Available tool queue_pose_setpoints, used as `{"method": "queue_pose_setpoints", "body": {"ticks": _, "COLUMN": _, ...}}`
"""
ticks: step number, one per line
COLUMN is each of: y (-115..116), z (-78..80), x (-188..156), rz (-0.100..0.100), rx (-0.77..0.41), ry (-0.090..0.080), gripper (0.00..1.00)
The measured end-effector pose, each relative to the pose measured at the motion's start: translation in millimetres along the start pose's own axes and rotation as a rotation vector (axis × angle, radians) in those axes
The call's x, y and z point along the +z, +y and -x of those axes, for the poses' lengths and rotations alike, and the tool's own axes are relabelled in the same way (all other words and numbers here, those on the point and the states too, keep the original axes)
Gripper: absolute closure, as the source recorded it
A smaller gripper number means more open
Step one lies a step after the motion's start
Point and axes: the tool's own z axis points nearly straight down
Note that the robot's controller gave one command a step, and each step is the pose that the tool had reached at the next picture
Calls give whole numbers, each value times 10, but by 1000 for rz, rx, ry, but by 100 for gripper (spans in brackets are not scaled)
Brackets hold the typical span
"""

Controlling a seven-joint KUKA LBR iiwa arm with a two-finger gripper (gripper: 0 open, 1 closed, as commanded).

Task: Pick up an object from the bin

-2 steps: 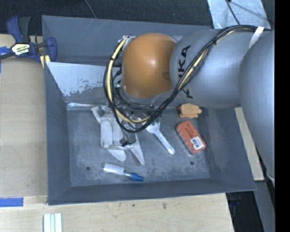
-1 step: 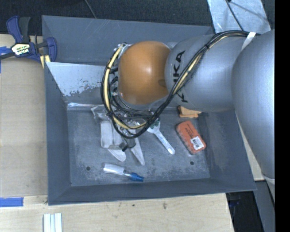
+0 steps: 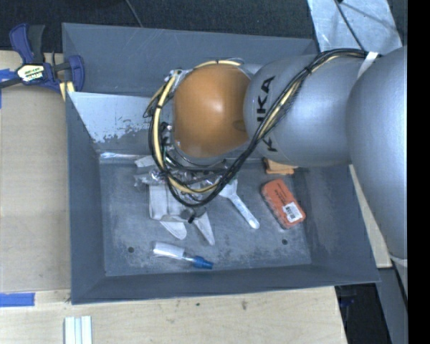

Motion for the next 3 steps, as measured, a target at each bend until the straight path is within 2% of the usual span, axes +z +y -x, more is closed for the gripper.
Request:
{"method": "queue_pose_setpoints", "body": {"ticks": 1, "y": -46, "z": 77, "x": 60, "rz": 0, "rx": -334, "ry": -1, "gripper": 0}}
{"method": "queue_pose_setpoints", "body": {"ticks": 2, "y": -61, "z": 73, "x": 172, "rz": 2, "rx": -252, "ry": 1, "gripper": 0}}
{"method": "queue_pose_setpoints", "body": {"ticks": 3, "y": -79, "z": 89, "x": 209, "rz": -1, "rx": -181, "ry": -2, "gripper": 100}}
